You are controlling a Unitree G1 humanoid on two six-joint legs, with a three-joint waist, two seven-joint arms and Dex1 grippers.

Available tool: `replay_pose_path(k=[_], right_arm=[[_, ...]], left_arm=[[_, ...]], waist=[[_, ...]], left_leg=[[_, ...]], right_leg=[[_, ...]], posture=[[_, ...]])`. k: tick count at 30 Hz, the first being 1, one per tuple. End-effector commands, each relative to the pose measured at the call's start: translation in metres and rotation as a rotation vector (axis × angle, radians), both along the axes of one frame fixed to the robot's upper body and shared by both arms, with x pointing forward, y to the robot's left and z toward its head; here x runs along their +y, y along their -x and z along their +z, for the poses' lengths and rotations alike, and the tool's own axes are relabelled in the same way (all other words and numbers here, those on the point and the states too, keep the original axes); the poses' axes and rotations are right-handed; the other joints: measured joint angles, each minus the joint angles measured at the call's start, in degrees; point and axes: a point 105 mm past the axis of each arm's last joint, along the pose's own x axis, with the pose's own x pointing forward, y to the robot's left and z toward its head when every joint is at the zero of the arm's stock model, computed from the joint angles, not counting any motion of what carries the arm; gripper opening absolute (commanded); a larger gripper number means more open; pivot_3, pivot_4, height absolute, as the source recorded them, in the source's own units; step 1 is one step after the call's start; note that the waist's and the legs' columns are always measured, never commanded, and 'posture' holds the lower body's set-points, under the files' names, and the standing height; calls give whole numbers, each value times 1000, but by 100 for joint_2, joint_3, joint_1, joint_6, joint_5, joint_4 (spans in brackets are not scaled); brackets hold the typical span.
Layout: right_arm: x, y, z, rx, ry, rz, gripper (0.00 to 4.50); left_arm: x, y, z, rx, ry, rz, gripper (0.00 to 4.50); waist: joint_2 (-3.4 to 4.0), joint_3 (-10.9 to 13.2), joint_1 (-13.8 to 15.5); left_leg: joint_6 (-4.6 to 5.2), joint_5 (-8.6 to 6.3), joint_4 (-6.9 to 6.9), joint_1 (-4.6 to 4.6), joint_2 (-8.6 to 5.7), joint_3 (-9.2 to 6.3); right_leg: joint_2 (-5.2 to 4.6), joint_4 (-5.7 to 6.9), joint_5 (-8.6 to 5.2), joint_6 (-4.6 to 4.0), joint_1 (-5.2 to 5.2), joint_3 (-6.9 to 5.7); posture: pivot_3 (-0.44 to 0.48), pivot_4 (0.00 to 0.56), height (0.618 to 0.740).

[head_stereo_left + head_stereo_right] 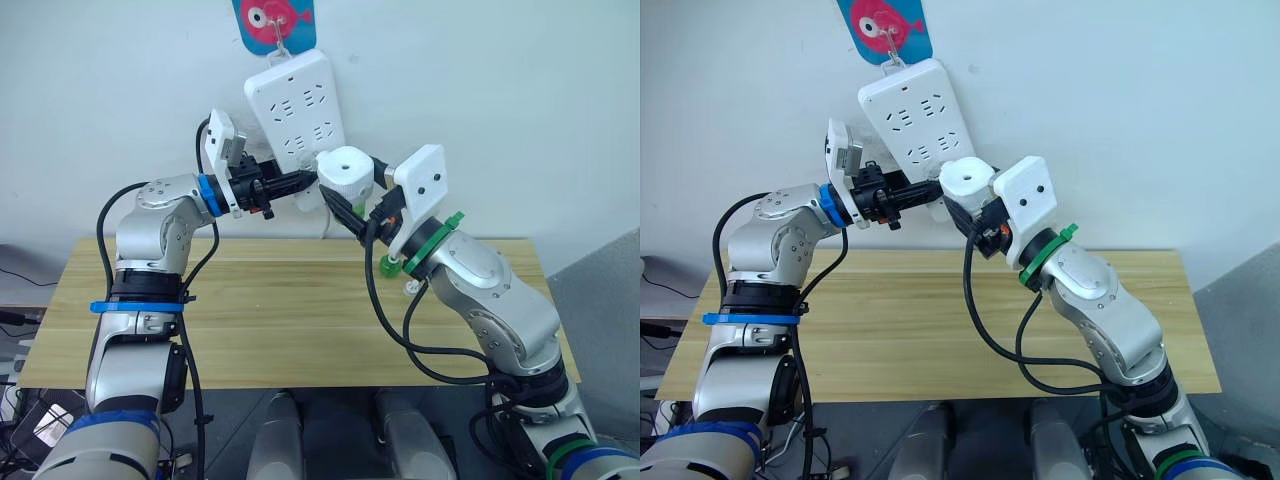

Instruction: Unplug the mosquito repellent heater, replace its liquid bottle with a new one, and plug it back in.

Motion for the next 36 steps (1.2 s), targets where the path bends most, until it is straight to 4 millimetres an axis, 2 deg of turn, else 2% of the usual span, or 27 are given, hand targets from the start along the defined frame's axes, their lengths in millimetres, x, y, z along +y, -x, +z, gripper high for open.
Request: replay_pose_path(k=[1, 10, 25, 36], right_arm=[[-6, 6, 15, -61, -30, -5, 3033], [-9, 7, 6, -22, 15, -27, 3033], [-6, 6, 7, -54, -1, -59, 3025], [3, 2, 2, -43, 15, -72, 3025]], left_arm=[[5, 0, 10, -30, 13, 28, 1332], [7, -2, 10, -44, -5, 45, 1332], [6, -1, 10, -43, -7, 34, 1332], [2, 0, 10, -39, -3, 20, 1332]], waist=[[0, 0, 0], [0, 0, 0], [0, 0, 0], [0, 0, -4]], left_leg=[[0, 0, 0, 0, 0, 0], [-1, 1, 0, 0, 0, 0], [-2, 1, -1, 0, 0, 0], [-3, 2, 0, 0, 0, 0]], right_leg=[[0, 1, 0, 0, 0, 0], [0, 2, 0, 0, -2, 0], [0, 3, 0, 0, -3, 0], [0, 9, 0, -1, -7, 1]], posture=[[-24, 260, 740], [-24, 259, 740], [-21, 258, 740], [-18, 255, 740]])
